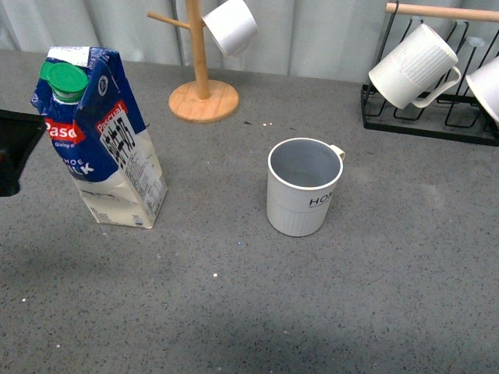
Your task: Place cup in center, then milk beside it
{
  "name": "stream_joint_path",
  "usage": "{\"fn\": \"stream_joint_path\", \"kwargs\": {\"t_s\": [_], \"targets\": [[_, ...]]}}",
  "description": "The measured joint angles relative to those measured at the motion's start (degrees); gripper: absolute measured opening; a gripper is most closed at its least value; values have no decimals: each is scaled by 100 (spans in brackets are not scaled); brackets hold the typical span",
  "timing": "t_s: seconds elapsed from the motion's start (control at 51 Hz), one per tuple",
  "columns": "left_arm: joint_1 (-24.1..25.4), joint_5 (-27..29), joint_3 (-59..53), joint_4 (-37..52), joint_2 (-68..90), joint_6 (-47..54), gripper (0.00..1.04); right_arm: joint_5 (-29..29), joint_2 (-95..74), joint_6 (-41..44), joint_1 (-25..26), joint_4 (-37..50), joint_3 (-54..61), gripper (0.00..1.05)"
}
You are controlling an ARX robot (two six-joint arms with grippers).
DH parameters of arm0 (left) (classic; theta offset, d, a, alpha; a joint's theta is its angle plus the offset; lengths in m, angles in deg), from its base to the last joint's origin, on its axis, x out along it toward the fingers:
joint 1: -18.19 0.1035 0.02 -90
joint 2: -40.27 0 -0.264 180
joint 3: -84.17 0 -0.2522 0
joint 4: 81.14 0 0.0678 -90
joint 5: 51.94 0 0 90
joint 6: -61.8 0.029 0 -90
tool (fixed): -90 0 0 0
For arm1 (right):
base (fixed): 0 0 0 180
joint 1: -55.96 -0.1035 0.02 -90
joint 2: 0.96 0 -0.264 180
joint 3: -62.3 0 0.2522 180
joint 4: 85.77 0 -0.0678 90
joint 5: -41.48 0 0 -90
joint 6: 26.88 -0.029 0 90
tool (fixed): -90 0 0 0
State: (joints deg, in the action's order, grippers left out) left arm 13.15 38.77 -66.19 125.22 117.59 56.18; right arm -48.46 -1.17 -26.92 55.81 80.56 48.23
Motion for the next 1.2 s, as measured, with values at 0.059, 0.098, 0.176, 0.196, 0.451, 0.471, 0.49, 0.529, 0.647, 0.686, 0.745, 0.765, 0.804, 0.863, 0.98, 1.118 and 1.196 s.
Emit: {"fn": "stream_joint_path", "kwargs": {"t_s": [0.059, 0.098, 0.176, 0.196, 0.451, 0.471, 0.49, 0.529, 0.647, 0.686, 0.745, 0.765, 0.804, 0.863, 0.98, 1.118, 1.196], "targets": [[-7, 20, 131, 46, 271, 17, 98, 0, 0, 0, 0, 0, 0, 95], [-22, 31, 247, 63, 487, 20, 98, 0, 0, 0, 0, 0, 0, 95], [-101, 74, 474, 94, 841, 20, 98, 0, 0, 0, 0, 0, 0, 95], [-142, 79, 514, 120, 918, 17, 98, 0, 0, 0, 0, 0, 0, 95], [-225, 125, 826, 175, 1397, -66, 98, 0, 0, 0, 0, 0, 0, 95], [-219, 122, 844, 186, 1414, -66, 98, 0, 0, 0, 0, 0, 0, 95], [-212, 122, 863, 190, 1436, -68, 98, 0, 0, 2, 0, 0, 0, 95], [-181, 87, 903, 195, 1488, -66, 98, 2, 0, 2, 0, 0, 0, 95], [-120, -17, 997, 192, 1613, -66, 98, 0, 0, 2, 0, 0, 0, 95], [-101, -81, 1023, 192, 1641, -61, 98, 0, 0, 2, 0, 0, 0, 95], [-92, -103, 1060, 186, 1663, -61, 98, 0, 0, 0, 0, 0, 0, 95], [-85, -111, 1078, 186, 1674, -61, 98, 0, 0, 0, 0, 0, 0, 95], [-79, -144, 1113, 177, 1692, -63, 98, 0, 0, 0, 0, 0, 0, 95], [-68, -177, 1172, 153, 1729, -48, 92, 0, 0, 0, 0, 0, 0, 95], [-68, -188, 1198, 144, 1738, -50, 71, 0, 0, 2, 0, 0, 0, 95], [-70, -186, 1222, 144, 1738, -50, 42, 0, 0, 2, 0, 0, 0, 95], [-105, -184, 1222, 144, 1731, -68, 27, 0, 0, 2, 0, 0, 0, 95]]}}
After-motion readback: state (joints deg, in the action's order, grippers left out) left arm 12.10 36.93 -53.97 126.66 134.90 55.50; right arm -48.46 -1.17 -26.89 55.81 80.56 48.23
